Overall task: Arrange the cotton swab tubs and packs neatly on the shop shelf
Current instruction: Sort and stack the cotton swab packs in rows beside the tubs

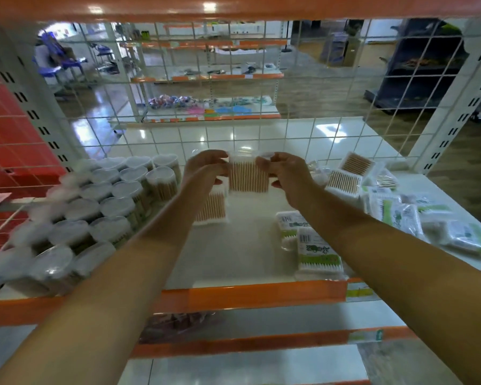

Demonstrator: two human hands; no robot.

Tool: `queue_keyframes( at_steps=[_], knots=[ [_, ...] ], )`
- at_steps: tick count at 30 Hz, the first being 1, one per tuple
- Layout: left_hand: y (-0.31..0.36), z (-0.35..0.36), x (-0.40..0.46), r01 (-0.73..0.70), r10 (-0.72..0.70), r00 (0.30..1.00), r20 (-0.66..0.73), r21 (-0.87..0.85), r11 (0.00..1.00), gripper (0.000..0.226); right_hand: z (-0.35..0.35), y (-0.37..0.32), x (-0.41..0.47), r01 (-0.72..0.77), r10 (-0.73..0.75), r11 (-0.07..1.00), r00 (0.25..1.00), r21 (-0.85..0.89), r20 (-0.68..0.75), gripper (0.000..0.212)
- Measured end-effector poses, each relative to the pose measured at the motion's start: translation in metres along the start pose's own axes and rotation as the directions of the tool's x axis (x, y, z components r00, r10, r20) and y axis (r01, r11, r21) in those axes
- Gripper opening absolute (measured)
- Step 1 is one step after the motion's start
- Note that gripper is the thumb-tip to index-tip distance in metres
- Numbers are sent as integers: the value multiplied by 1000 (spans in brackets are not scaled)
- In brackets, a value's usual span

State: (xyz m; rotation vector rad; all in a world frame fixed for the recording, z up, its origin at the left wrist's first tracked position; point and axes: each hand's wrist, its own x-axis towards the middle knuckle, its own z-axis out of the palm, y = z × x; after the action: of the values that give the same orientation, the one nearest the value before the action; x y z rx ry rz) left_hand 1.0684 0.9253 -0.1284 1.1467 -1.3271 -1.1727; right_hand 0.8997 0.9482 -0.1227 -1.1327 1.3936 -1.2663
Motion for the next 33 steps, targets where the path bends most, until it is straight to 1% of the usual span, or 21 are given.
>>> queue_keyframes(
  at_steps=[4,6,7,9,11,12,16,20,24,27,30,33],
  knots=[
    [12,-26,6,-132,139,975,-172,54,990,26,27,3,1,3,-8,998,996,60,87,6],
    [15,-38,7,-154,172,962,-213,98,983,24,42,12,0,6,-14,998,992,59,125,5],
    [15,-43,8,-155,174,960,-219,103,983,23,48,18,0,24,-27,999,991,26,128,5],
    [13,-51,6,-151,177,957,-229,125,981,22,59,31,1,123,-106,984,987,-131,123,10],
    [8,-55,3,-130,166,954,-250,155,979,23,66,42,0,251,-215,920,965,-301,147,18],
    [4,-57,1,-111,150,955,-258,159,981,23,68,45,-1,300,-259,883,953,-361,158,20],
    [-9,-63,-5,-65,105,965,-240,170,983,19,70,56,-2,412,-376,778,910,-475,174,18],
    [-14,-64,-5,-57,114,970,-214,257,965,15,70,59,0,461,-424,709,883,-534,201,17],
    [-14,-62,-5,-52,110,969,-223,252,966,16,71,60,1,453,-407,703,889,-549,212,20],
    [-16,-59,-2,-75,144,967,-212,303,950,25,73,63,1,433,-378,708,900,-558,218,23],
    [-22,-57,3,-95,168,963,-210,319,943,23,73,64,1,435,-372,695,899,-572,231,22],
    [-24,-52,5,-113,191,965,-177,376,920,18,72,61,1,443,-372,663,895,-603,248,20]
  ],
)
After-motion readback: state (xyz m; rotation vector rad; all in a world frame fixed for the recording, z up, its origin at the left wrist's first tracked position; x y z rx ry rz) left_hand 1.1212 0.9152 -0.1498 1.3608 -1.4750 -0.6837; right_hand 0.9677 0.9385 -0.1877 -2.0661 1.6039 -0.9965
